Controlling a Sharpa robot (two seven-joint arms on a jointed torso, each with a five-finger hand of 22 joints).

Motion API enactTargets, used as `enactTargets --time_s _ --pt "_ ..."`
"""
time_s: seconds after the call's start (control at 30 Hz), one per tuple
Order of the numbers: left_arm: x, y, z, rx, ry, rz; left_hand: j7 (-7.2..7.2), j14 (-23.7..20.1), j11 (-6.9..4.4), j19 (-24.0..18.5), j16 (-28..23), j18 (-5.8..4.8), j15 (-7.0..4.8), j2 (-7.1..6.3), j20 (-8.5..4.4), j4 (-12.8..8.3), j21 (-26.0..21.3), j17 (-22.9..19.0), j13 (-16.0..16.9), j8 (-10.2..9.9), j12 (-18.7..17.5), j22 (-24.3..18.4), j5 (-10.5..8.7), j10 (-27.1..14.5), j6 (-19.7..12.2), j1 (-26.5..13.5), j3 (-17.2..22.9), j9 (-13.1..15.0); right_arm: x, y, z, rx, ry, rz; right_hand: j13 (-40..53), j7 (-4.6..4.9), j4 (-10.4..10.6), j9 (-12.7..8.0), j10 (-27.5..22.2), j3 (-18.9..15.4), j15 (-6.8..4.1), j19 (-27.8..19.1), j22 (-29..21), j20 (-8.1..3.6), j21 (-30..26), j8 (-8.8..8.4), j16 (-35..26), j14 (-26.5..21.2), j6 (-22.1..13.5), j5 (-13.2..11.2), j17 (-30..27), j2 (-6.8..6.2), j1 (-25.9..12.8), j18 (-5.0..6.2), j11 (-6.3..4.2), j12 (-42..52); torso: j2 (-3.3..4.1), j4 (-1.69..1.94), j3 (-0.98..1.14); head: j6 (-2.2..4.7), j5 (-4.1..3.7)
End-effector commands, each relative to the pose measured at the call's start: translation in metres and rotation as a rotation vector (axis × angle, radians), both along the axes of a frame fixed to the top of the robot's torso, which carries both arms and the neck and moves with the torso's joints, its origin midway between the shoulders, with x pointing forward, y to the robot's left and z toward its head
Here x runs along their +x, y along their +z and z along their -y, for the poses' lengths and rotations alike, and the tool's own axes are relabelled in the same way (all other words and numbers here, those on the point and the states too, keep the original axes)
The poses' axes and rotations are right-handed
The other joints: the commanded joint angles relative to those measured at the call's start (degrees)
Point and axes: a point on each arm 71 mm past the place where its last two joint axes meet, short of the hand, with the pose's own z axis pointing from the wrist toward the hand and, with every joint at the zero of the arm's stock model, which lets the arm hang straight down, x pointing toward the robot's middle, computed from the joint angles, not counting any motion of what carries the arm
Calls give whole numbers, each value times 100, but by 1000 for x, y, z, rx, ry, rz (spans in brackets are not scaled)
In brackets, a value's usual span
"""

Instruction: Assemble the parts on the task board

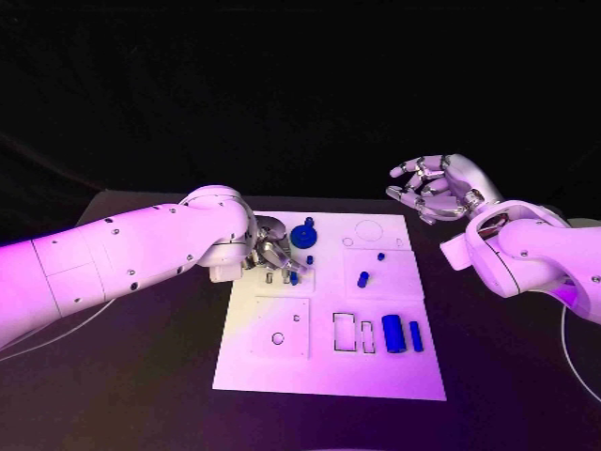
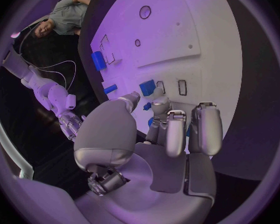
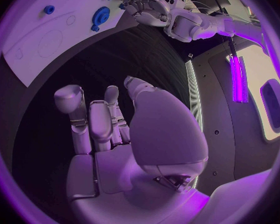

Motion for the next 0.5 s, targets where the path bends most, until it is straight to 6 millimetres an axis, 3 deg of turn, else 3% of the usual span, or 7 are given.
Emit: enactTargets --time_s 0.03,0.5 --pt "-2 -2 2 3 -15 -34 -33 586 -5 43 28 -103 -35 18 -12 3 33 1480 5 21 38 7 -16 43 -11 29 24 6 0 0 -1 3 11 4 -8 -14 11 9 -25 35 2 -52 -9 -1 -24 20 -36 -57 -25 17 -9 -42 -2 71 -7 -38 0 0 3 -16 -13" --pt "-3 -3 4 3 -24 -43 -39 587 -10 45 30 -107 -39 28 -13 -14 47 1484 26 24 51 32 -17 46 -20 127 133 23 0 0 -2 4 15 0 -25 -16 11 11 -20 40 0 -52 -22 -3 -44 31 -51 -59 -22 22 -21 -36 -2 73 -9 -41 -2 8 1 -29 -23"
